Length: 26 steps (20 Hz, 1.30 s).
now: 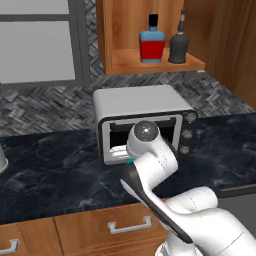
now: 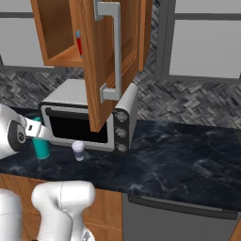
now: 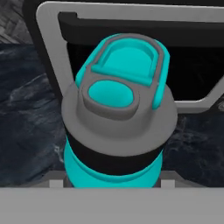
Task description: Sort all alcoholic drinks to one cabinet, and non-alcoholic drinks to the other.
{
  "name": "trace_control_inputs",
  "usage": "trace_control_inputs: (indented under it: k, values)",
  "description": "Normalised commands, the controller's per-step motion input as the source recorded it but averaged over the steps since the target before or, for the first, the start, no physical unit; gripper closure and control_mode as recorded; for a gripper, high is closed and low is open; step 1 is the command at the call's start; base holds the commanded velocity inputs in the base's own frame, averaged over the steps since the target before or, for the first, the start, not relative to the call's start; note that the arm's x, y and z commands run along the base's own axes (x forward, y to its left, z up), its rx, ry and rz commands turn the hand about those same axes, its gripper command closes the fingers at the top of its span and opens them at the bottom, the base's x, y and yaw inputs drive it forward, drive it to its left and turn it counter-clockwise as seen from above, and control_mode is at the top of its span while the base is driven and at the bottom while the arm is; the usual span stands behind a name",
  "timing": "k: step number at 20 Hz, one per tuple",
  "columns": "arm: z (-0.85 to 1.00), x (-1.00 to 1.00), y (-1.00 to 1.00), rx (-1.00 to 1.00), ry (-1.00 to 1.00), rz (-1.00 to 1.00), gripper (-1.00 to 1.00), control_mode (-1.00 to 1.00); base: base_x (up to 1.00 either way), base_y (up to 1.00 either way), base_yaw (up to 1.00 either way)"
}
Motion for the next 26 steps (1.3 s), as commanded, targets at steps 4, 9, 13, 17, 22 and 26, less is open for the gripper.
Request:
trace_control_inputs:
  k: [4, 9, 13, 17, 22, 26]
  values:
    - [0.71, -0.89, -0.46, 0.00, 0.00, 0.12, 1.00, -1.00, 0.00, 0.00, 0.00]
    - [0.79, -0.80, -0.49, 0.00, 0.00, 0.09, 1.00, -1.00, 0.00, 0.00, 0.00]
    - [0.97, -0.42, -0.19, 0.00, 0.00, 0.02, 1.00, -1.00, 0.00, 0.00, 0.00]
    - [0.59, -0.30, -0.21, 0.00, 0.00, 0.00, 1.00, -1.00, 0.00, 0.00, 0.00]
    - [0.00, -0.22, -0.09, 0.00, 0.00, 0.01, 1.00, -1.00, 0.00, 0.00, 0.00]
    - [0.00, -0.03, -0.02, 0.00, 0.02, 0.00, 1.00, -1.00, 0.00, 0.00, 0.00]
